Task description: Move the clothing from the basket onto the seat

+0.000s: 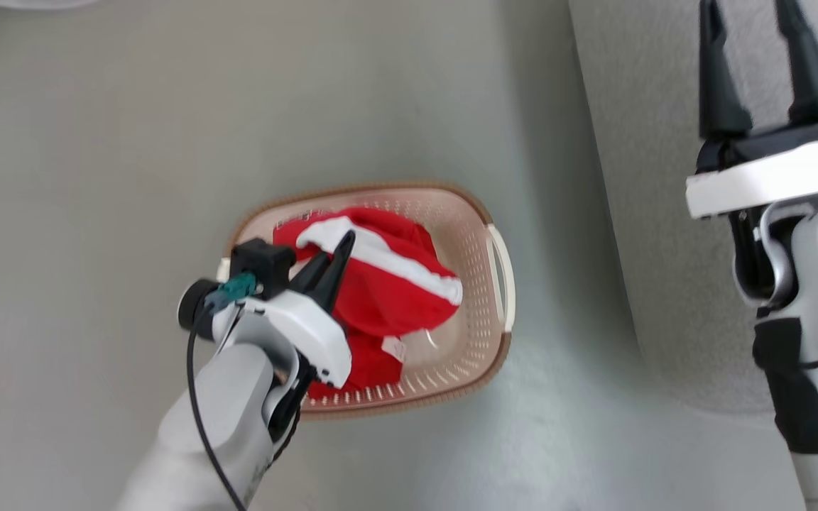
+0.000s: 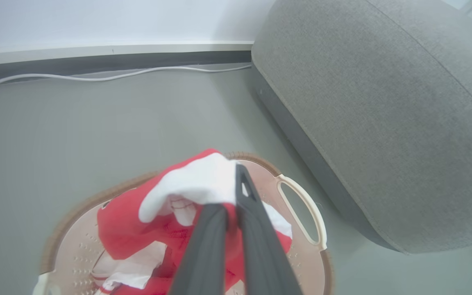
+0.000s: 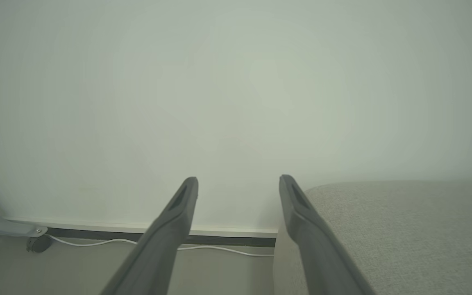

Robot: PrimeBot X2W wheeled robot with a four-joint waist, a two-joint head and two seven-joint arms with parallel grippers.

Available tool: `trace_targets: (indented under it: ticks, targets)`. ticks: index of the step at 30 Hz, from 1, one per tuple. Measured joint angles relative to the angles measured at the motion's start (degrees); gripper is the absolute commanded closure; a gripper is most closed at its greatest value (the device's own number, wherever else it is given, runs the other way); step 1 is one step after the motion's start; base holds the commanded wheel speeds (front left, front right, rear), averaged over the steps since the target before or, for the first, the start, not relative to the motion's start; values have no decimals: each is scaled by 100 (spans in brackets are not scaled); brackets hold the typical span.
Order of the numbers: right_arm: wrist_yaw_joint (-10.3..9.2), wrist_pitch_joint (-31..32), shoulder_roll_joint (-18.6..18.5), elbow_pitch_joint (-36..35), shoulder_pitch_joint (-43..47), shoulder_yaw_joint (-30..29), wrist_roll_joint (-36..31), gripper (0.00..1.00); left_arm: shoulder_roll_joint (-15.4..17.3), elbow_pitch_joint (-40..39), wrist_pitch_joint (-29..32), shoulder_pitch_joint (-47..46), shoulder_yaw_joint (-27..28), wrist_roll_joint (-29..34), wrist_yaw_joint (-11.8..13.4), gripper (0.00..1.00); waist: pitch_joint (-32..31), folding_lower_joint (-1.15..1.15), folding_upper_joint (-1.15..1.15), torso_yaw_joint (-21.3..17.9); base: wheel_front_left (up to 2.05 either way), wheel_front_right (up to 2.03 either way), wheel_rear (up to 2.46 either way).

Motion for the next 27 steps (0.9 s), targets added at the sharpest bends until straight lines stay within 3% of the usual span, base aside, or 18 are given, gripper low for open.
trace_targets:
  ticks: [11, 27]
  targets:
    - [0, 0, -46, 665, 832, -104, -19, 0, -78, -823, 0, 1009, 1045, 719, 0, 100, -1276, 0, 0, 365, 0, 0, 0]
    - [0, 1, 120, 1152, 2099, -479, -12, 0, 34, -2023, 0, 1626, 1543, 1165, 0, 100, -2659, 0, 0, 904, 0, 0, 0]
